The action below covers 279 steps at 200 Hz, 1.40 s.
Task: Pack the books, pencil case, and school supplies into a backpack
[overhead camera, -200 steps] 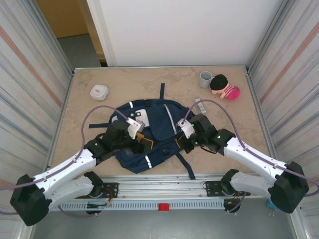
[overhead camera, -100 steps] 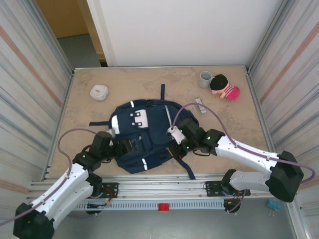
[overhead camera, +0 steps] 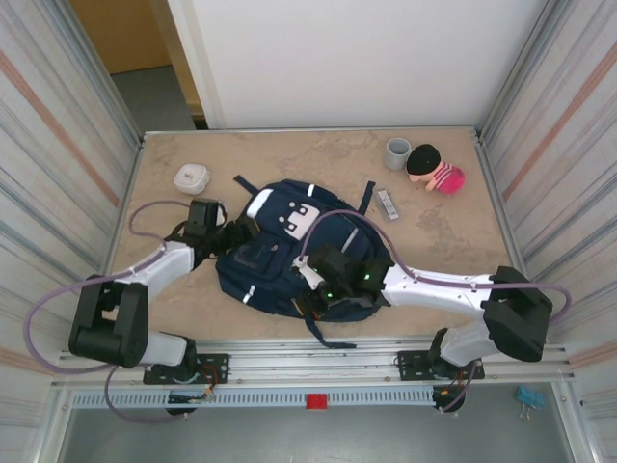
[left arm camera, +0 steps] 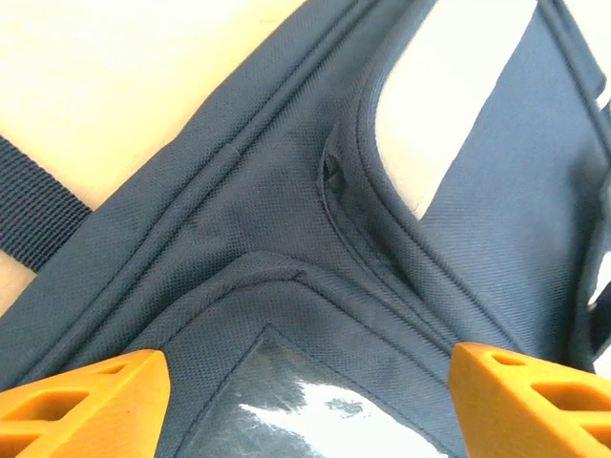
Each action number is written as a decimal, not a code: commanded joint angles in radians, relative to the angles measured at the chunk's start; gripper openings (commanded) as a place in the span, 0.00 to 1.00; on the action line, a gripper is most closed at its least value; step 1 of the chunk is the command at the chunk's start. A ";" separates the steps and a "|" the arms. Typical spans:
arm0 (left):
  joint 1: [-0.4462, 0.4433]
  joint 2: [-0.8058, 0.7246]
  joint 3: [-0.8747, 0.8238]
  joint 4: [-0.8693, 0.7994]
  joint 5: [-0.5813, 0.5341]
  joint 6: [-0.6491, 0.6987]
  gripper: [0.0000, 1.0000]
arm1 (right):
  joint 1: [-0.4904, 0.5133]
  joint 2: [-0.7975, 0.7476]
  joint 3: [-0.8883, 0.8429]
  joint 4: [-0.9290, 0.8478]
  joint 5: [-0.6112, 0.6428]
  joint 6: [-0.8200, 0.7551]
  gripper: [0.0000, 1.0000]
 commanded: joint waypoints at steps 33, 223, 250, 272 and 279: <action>-0.052 -0.322 -0.020 -0.256 0.044 -0.109 0.81 | 0.008 0.054 0.064 0.145 0.030 0.097 0.00; -0.123 -0.514 -0.261 -0.255 -0.150 -0.361 0.00 | -0.031 -0.068 -0.061 0.048 -0.003 0.098 0.00; 0.020 -0.512 -0.232 -0.311 -0.118 -0.246 0.00 | -0.101 -0.188 -0.141 -0.072 0.018 0.097 0.00; 0.104 -0.507 -0.222 -0.321 -0.078 -0.194 0.00 | -0.187 -0.285 -0.208 -0.077 0.000 0.115 0.00; 0.119 -0.505 -0.218 -0.318 -0.061 -0.179 0.00 | -0.212 -0.297 -0.215 -0.076 -0.021 0.115 0.00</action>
